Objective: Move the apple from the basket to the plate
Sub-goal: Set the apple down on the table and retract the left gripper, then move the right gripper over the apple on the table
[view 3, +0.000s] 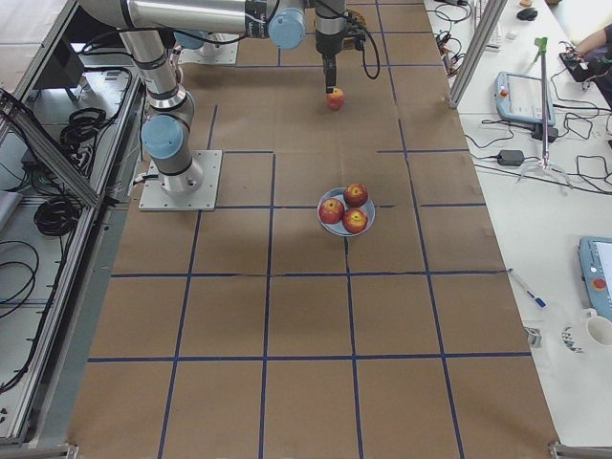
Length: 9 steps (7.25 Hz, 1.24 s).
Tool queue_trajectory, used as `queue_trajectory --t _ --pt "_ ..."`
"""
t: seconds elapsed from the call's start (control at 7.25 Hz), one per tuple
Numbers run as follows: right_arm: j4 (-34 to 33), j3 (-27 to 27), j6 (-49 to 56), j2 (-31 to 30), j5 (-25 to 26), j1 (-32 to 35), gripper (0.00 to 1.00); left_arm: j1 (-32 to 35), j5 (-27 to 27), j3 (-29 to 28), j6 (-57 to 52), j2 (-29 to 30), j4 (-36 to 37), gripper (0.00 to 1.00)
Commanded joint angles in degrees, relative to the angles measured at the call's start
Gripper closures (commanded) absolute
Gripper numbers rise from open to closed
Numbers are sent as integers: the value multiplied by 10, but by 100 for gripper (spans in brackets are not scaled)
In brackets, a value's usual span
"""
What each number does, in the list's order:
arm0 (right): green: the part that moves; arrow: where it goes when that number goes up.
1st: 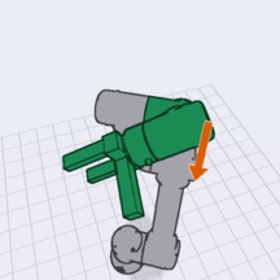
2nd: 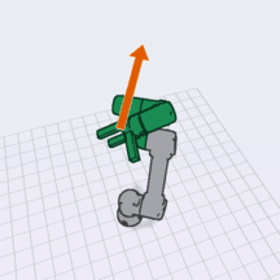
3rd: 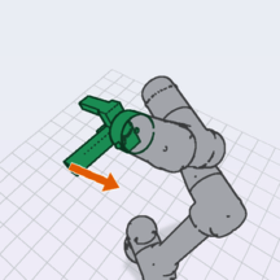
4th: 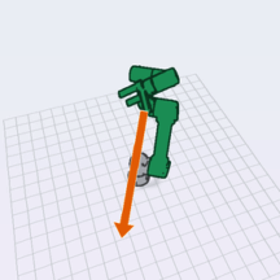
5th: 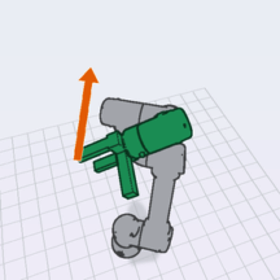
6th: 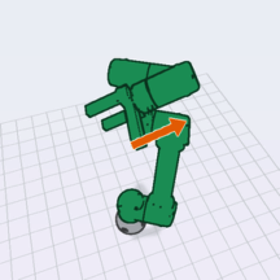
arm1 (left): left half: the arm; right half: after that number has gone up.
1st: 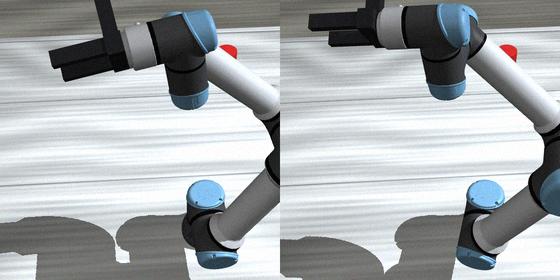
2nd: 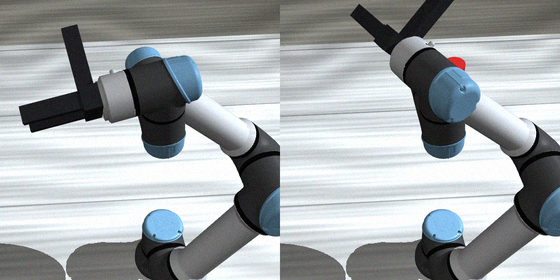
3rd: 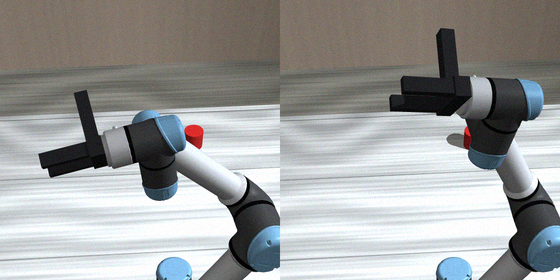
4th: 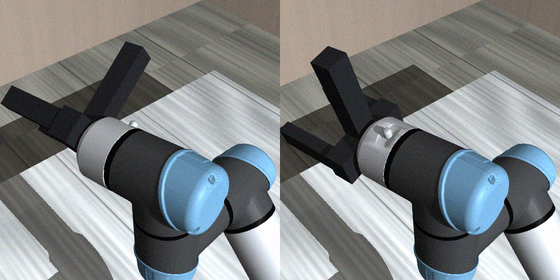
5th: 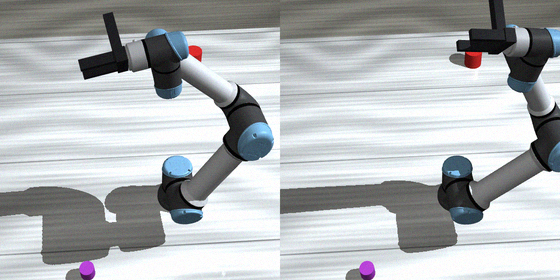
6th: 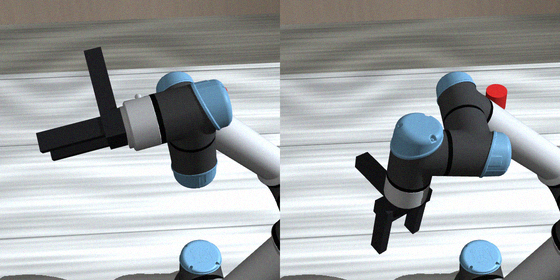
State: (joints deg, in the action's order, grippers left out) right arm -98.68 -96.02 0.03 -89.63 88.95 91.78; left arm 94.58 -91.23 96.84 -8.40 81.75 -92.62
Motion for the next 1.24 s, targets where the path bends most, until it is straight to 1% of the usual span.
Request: queue_trajectory --t 0.0,0.14,0.41,0.83,1.1 --pt "-20 21 -81 42 2 68 0 -6 -1 14 -3 -18 -6 1" --pt "-51 27 -118 73 3 103 0 -8 1 14 -2 -16 -2 1" --pt "-137 27 -183 135 7 150 0 -10 -2 15 -3 -14 -4 1" --pt "-261 25 -244 238 9 189 0 -11 0 17 -3 -12 -4 1" --pt "-318 22 -249 287 10 199 0 -11 0 17 -3 -12 -4 1"
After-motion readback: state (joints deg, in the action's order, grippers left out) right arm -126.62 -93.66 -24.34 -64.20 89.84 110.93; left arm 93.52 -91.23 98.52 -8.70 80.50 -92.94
